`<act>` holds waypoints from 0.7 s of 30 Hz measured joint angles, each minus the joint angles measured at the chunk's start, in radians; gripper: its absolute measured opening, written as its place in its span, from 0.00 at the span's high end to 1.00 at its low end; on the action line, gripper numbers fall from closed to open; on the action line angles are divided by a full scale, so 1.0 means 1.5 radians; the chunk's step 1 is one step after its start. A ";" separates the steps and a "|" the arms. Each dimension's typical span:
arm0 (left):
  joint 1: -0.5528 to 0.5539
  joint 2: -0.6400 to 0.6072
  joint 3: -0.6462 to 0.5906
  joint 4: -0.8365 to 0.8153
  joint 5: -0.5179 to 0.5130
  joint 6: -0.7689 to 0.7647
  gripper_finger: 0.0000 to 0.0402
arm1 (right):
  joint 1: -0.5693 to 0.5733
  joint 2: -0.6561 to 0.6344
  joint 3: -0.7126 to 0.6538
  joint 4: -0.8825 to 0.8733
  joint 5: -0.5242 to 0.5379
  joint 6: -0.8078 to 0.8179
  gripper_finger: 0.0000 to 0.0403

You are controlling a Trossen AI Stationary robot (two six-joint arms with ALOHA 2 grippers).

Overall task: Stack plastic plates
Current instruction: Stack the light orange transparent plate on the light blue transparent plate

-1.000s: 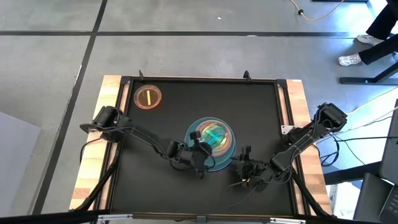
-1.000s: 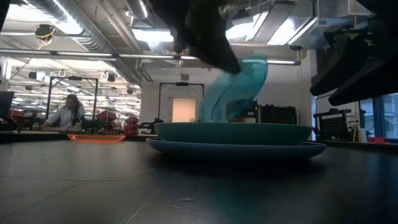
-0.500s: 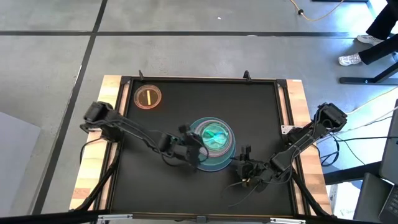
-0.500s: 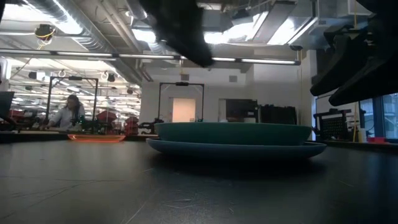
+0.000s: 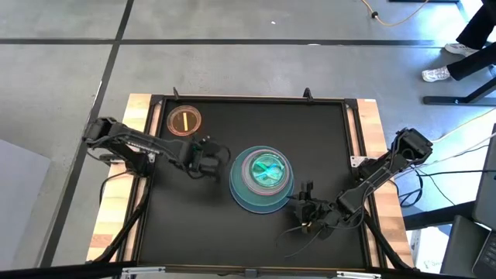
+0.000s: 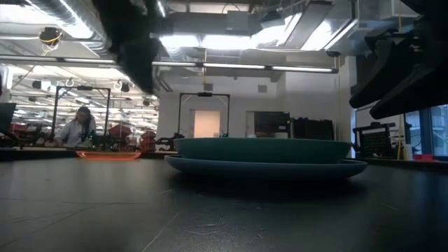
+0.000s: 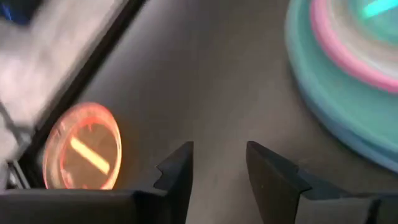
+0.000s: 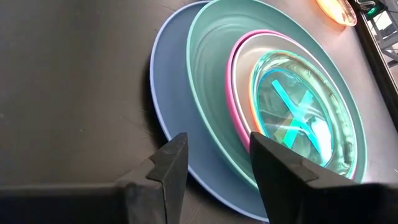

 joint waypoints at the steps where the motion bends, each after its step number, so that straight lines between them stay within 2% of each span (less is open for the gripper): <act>1: 0.021 -0.008 -0.022 0.002 0.015 -0.003 0.65 | 0.000 0.000 0.000 0.000 0.000 0.000 0.59; 6: 0.152 -0.025 -0.111 0.014 0.093 0.012 0.65 | 0.000 0.000 0.000 0.000 0.016 -0.008 0.59; 10: 0.248 -0.024 -0.163 0.039 0.128 0.057 0.65 | 0.000 0.000 0.000 0.000 0.019 -0.008 0.59; 15: 0.332 -0.024 -0.205 0.101 0.140 0.143 0.65 | 0.000 0.000 0.000 0.000 0.018 -0.001 0.59; 21: 0.396 -0.024 -0.249 0.208 0.136 0.250 0.65 | 0.000 0.000 0.000 0.000 0.018 0.035 0.59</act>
